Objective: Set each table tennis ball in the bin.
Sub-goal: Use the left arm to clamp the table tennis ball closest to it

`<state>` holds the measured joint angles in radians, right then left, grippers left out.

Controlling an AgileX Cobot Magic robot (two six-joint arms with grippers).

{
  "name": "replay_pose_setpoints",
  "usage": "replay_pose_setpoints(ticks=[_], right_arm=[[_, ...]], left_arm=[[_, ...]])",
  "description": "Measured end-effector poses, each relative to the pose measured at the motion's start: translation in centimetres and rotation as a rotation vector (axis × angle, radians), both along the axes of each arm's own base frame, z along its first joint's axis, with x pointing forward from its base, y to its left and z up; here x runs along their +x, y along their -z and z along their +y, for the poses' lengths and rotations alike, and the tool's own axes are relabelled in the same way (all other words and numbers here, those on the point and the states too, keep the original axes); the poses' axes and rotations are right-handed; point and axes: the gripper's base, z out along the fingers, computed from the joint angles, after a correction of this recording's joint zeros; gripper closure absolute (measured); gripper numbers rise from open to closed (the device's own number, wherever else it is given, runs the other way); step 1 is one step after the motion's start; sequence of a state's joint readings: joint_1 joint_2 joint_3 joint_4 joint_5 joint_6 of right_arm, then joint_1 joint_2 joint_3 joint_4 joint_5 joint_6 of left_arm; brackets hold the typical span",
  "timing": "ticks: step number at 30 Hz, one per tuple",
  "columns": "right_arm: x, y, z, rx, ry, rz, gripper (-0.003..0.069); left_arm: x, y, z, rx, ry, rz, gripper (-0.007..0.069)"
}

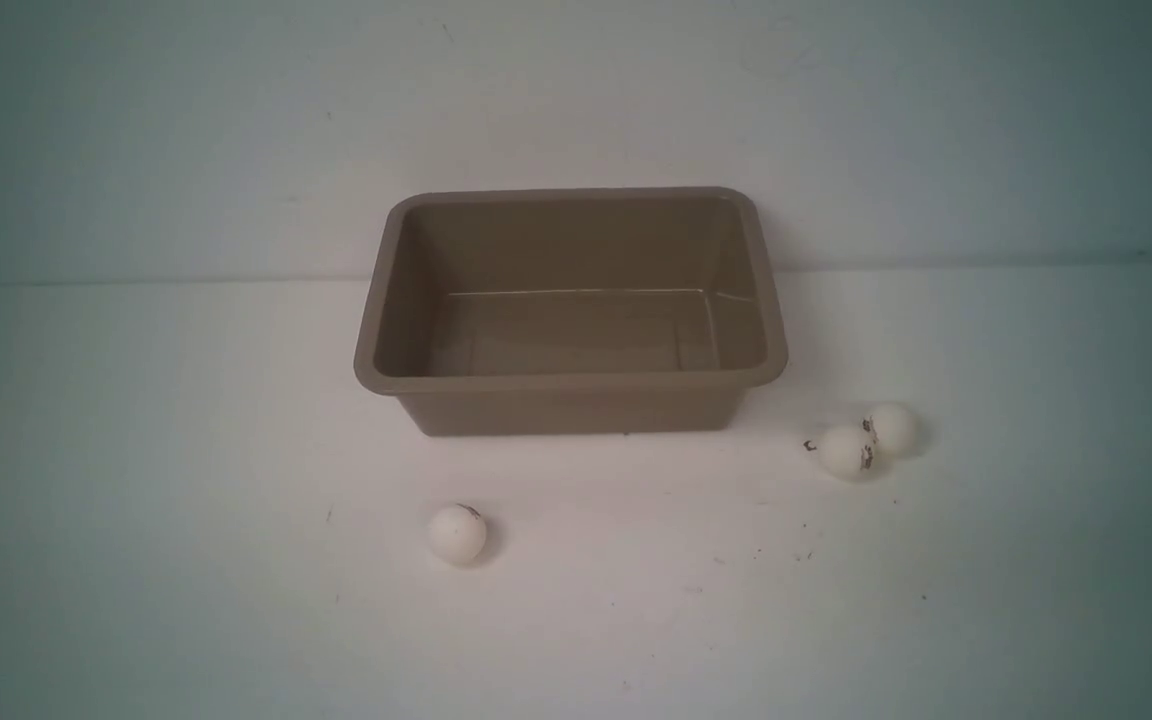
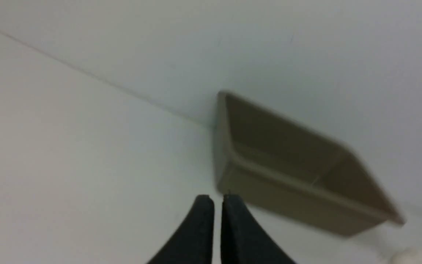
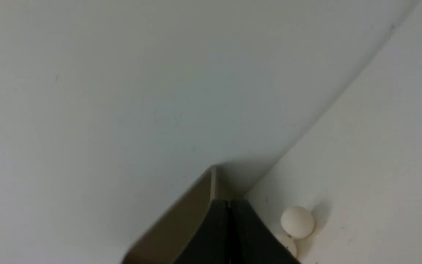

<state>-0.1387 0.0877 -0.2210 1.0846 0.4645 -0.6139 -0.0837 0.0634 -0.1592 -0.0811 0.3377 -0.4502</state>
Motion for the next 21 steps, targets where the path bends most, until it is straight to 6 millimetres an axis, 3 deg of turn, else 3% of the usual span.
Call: replay_pose_setpoints(ticks=[6,11,13,18,19,21], right_arm=[[2.5,-3.8,0.3,-0.284,-0.088,0.110,0.0669],[7.5,-6.0,0.0,-0.449,-0.237,0.355,0.0669],[8.6,-6.4,-0.1,-0.461,-0.257,0.387,0.0669],[13.2,-6.1,0.2,-0.447,-0.358,0.524,0.0669],[14.4,-5.4,0.6,-0.448,-0.399,0.566,0.0669],[14.8,-5.1,1.0,-0.454,-0.426,0.583,0.0669]], left_arm=[[3.0,-3.3,-0.9,0.295,0.155,0.273,0.0605],[7.9,-5.4,-3.1,0.542,0.388,0.453,0.0605],[9.6,-5.5,-4.1,0.615,0.467,0.483,0.0605],[15.6,-4.4,-7.1,0.747,0.632,0.584,0.0592],[18.1,-3.1,-8.3,0.796,0.699,0.650,0.0568],[19.4,-2.0,-9.0,0.821,0.740,0.697,0.0549]])
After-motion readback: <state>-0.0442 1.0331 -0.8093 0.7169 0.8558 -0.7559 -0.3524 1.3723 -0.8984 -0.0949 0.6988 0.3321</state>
